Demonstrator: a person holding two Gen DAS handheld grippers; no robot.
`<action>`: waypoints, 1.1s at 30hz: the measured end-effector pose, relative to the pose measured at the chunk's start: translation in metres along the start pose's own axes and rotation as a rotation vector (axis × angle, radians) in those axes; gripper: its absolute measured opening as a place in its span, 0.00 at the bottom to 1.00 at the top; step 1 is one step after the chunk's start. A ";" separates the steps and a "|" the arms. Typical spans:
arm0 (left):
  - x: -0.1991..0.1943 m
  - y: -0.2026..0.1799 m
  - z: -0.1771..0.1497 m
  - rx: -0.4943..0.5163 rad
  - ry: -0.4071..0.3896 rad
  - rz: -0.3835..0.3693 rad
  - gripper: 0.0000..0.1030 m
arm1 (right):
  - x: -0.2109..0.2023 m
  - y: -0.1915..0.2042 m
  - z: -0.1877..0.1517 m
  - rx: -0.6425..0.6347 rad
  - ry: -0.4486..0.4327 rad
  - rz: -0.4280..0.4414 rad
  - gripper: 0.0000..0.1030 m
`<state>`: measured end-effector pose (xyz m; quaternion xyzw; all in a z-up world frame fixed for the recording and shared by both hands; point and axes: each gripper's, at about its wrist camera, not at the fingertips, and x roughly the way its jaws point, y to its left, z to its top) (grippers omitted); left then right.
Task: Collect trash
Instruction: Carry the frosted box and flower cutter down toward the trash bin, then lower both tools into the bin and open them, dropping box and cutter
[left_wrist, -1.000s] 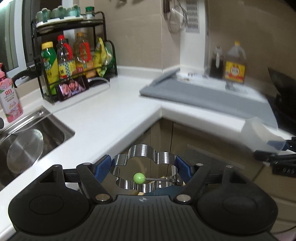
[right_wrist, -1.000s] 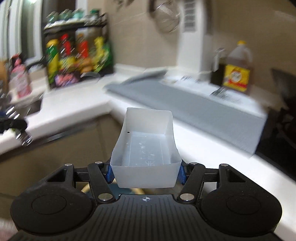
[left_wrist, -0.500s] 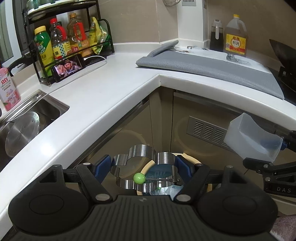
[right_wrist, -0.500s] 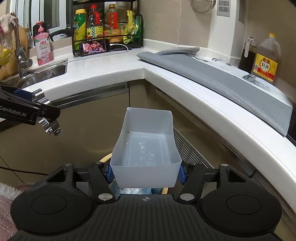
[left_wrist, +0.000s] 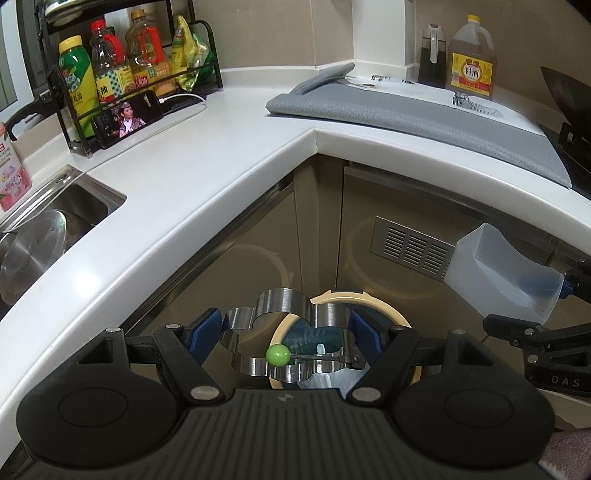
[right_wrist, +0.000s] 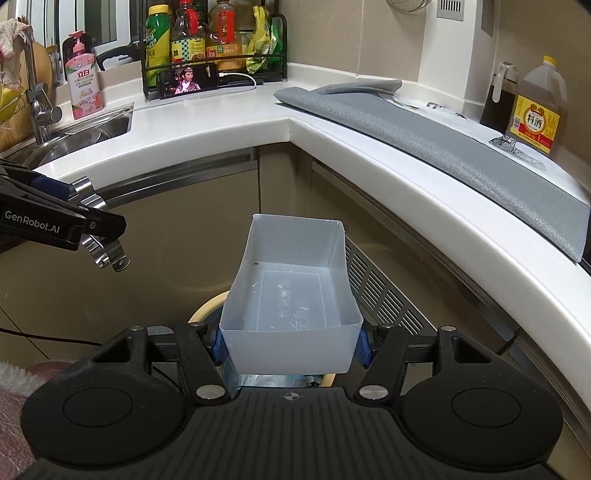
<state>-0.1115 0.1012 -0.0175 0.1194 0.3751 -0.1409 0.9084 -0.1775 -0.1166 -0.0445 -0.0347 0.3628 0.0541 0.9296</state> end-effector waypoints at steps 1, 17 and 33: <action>0.001 0.000 0.000 0.001 0.002 0.000 0.78 | 0.001 0.000 0.000 0.000 0.002 0.000 0.62; 0.023 -0.004 -0.002 0.006 0.062 -0.025 0.78 | 0.019 0.007 0.001 -0.034 0.040 0.007 0.62; 0.074 -0.007 -0.004 -0.016 0.174 -0.043 0.78 | 0.070 0.003 -0.002 0.007 0.164 0.059 0.62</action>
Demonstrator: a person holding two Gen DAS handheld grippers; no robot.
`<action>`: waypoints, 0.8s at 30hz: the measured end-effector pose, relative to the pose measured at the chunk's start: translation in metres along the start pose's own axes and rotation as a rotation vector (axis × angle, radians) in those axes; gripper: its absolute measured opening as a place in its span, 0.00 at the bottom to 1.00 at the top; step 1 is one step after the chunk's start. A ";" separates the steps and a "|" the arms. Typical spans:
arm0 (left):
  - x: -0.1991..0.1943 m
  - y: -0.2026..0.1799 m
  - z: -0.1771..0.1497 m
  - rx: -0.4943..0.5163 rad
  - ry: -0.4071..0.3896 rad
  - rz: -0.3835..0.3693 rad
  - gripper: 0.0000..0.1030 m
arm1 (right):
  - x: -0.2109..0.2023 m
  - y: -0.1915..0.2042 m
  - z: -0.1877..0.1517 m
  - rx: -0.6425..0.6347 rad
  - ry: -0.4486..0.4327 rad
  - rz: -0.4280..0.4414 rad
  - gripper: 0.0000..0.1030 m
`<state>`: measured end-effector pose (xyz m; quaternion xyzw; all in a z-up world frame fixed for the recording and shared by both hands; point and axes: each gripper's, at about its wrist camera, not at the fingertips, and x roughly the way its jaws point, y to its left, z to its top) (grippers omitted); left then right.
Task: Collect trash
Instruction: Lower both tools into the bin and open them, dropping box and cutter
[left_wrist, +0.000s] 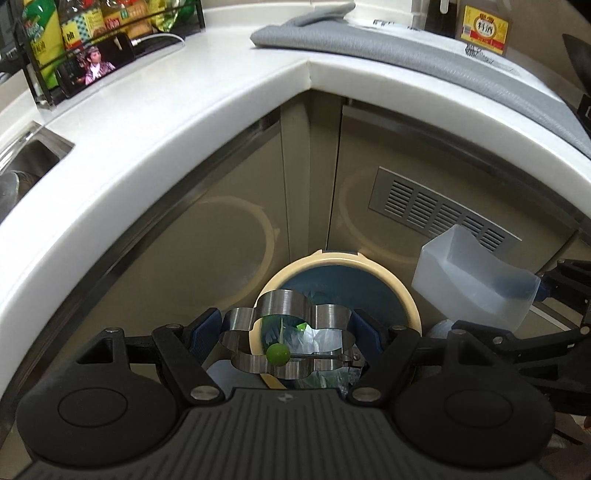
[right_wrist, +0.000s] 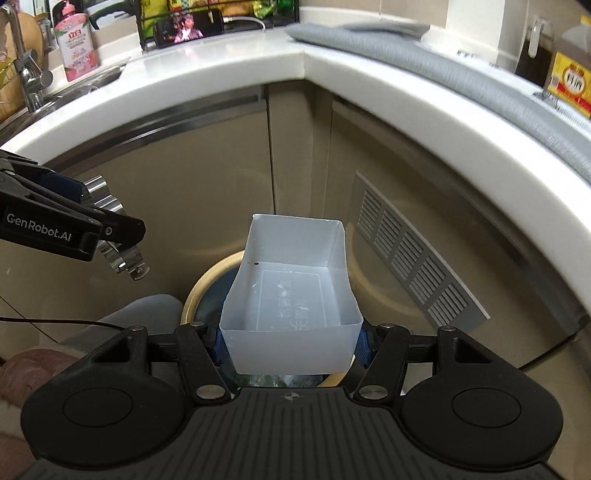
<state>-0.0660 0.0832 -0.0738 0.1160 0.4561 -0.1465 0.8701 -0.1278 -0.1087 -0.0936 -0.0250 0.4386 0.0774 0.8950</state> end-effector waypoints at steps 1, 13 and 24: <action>0.004 -0.001 0.000 -0.001 0.009 -0.003 0.78 | 0.005 -0.001 0.000 0.004 0.009 0.003 0.62; 0.046 -0.005 0.002 -0.028 0.107 -0.046 0.78 | 0.048 -0.007 -0.001 0.047 0.108 0.026 0.62; 0.079 -0.017 0.007 -0.012 0.161 -0.063 0.78 | 0.080 -0.011 -0.002 0.066 0.173 0.016 0.62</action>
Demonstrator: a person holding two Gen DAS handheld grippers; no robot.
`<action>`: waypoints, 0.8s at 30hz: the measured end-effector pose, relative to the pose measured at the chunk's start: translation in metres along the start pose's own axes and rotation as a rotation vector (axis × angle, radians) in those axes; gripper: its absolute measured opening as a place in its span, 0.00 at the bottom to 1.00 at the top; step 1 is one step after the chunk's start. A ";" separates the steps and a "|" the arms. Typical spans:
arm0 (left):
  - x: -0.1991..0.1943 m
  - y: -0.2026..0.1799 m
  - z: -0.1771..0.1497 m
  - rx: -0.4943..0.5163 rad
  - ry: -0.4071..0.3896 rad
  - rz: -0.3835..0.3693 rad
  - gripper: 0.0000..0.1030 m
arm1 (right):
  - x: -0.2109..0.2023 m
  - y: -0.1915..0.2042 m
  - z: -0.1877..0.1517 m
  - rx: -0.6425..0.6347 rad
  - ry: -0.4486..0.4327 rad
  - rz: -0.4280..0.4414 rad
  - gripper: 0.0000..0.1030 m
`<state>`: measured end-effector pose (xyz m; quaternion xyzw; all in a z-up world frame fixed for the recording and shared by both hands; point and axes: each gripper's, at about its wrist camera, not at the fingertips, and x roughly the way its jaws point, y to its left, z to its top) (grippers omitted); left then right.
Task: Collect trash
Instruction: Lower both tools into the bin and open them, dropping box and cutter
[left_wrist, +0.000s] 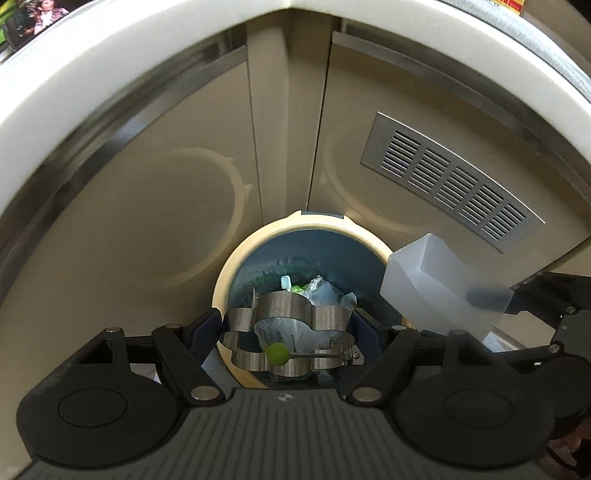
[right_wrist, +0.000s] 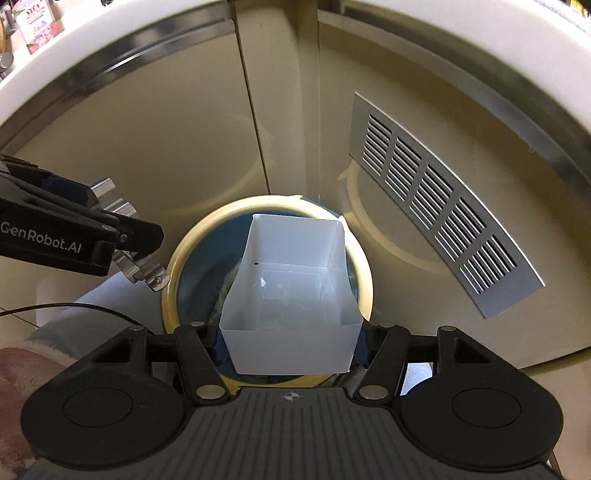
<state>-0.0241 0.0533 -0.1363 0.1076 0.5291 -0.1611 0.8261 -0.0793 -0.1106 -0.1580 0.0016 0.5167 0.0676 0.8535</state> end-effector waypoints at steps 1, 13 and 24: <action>0.002 -0.001 0.001 0.001 0.005 -0.001 0.78 | 0.002 0.000 0.001 0.001 0.006 -0.001 0.62; 0.036 -0.005 0.013 0.001 0.084 -0.025 0.78 | 0.033 -0.004 0.006 0.021 0.070 -0.002 0.62; 0.075 -0.004 0.017 -0.001 0.156 -0.026 0.78 | 0.066 -0.011 0.007 0.027 0.127 -0.012 0.62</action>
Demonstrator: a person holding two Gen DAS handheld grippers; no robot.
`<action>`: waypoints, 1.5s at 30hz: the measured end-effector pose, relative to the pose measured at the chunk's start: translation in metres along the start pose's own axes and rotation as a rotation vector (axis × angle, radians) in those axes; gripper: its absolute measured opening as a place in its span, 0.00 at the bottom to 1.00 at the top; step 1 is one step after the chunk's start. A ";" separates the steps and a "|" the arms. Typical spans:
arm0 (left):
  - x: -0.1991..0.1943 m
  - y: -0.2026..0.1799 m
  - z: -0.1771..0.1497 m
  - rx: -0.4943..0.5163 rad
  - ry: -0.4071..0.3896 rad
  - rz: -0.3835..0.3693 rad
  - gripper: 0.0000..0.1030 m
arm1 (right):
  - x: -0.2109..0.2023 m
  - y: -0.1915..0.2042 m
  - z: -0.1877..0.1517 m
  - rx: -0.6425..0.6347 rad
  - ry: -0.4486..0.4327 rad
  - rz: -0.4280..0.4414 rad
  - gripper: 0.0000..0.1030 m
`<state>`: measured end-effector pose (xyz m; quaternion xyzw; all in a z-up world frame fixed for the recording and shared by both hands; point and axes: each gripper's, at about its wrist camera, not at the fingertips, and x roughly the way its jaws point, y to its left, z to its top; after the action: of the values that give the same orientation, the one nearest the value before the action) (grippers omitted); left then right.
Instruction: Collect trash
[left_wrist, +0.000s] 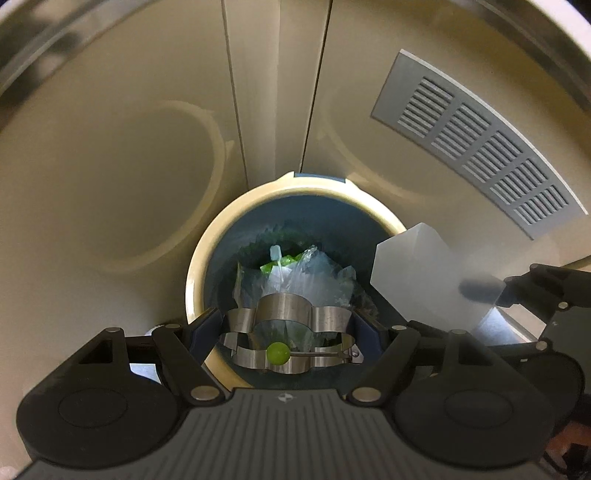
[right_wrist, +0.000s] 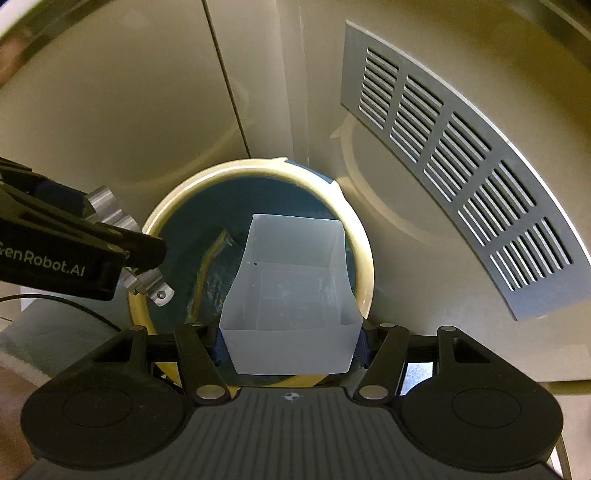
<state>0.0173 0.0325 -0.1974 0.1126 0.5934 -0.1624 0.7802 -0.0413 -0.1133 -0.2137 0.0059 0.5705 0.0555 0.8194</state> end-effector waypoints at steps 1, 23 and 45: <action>0.005 -0.001 0.002 0.002 0.005 0.005 0.78 | 0.004 0.000 0.002 -0.001 0.005 -0.001 0.62; 0.042 0.007 0.017 0.020 0.071 0.064 1.00 | 0.038 0.006 0.012 -0.103 0.026 -0.078 0.93; -0.060 -0.008 -0.057 0.039 -0.150 0.155 1.00 | -0.069 0.037 -0.029 -0.044 -0.144 -0.091 0.99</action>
<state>-0.0516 0.0532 -0.1551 0.1605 0.5196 -0.1211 0.8304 -0.0955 -0.0849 -0.1567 -0.0338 0.5085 0.0302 0.8598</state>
